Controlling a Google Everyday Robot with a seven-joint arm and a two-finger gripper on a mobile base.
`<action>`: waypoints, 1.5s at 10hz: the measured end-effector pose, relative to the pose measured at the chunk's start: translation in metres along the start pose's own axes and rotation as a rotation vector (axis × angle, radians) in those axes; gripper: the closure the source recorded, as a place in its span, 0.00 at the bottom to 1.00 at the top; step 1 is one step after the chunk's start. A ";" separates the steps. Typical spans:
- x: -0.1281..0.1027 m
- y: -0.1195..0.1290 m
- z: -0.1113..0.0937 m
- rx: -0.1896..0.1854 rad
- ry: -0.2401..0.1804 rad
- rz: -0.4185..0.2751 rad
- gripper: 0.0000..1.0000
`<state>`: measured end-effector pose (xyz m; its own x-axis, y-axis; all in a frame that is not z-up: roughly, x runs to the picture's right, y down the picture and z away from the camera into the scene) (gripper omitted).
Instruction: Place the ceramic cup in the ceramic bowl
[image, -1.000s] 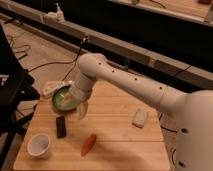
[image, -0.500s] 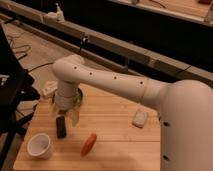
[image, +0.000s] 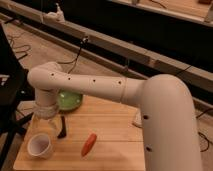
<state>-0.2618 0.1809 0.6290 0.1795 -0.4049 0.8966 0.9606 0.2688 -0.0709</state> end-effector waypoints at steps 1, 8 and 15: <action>-0.004 -0.003 0.009 -0.021 -0.008 -0.024 0.33; 0.009 0.004 0.067 -0.074 -0.040 -0.070 0.33; 0.016 0.015 0.077 -0.102 -0.064 -0.048 0.33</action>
<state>-0.2609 0.2460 0.6758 0.1221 -0.3574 0.9259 0.9849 0.1590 -0.0684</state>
